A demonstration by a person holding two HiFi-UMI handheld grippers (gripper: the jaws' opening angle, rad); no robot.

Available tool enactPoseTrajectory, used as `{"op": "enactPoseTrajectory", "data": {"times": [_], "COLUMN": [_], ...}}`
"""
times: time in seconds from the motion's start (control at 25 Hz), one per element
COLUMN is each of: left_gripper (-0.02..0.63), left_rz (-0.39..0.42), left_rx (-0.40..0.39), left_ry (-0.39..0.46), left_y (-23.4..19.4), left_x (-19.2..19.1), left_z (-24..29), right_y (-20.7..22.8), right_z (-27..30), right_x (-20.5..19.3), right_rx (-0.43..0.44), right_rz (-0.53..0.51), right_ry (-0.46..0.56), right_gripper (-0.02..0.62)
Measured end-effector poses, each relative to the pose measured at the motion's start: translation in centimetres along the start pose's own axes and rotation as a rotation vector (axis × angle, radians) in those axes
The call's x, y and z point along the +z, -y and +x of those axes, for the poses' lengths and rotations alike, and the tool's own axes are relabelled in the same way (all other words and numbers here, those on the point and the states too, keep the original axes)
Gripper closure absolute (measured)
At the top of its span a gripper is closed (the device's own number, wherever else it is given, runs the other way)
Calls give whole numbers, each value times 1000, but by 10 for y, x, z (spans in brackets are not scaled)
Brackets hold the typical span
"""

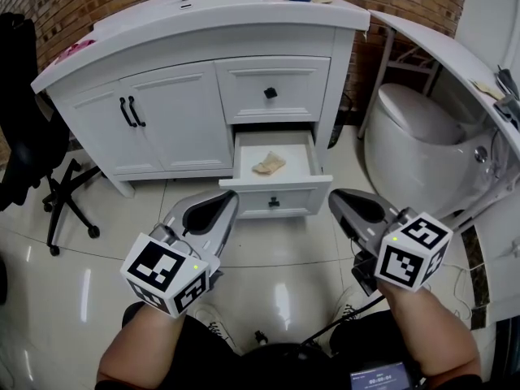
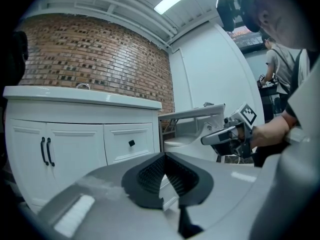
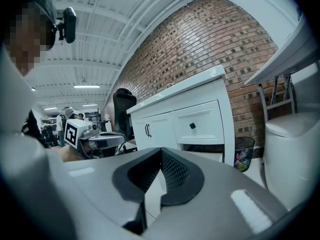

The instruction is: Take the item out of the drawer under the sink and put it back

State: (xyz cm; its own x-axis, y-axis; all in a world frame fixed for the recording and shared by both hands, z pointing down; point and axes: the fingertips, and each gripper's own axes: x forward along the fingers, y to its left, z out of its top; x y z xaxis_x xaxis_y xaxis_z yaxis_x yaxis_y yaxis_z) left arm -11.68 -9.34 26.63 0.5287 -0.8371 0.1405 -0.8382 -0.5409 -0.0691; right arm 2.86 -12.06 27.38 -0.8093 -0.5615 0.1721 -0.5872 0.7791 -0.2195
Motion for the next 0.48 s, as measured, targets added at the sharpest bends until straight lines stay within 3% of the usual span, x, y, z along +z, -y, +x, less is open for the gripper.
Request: {"op": "enactPoseTrajectory", "data": {"times": [0.48], "left_gripper": [600], "left_rz": [57], "left_rx": [7], "left_ry": [-44], "left_y": [-30], "left_x": [-17], "left_z": [27], "right_y": [20], "right_z": [31], "right_x": [1], "right_rx": [15], "right_rz": [14], "right_ry": [-29], "right_gripper": [592]}}
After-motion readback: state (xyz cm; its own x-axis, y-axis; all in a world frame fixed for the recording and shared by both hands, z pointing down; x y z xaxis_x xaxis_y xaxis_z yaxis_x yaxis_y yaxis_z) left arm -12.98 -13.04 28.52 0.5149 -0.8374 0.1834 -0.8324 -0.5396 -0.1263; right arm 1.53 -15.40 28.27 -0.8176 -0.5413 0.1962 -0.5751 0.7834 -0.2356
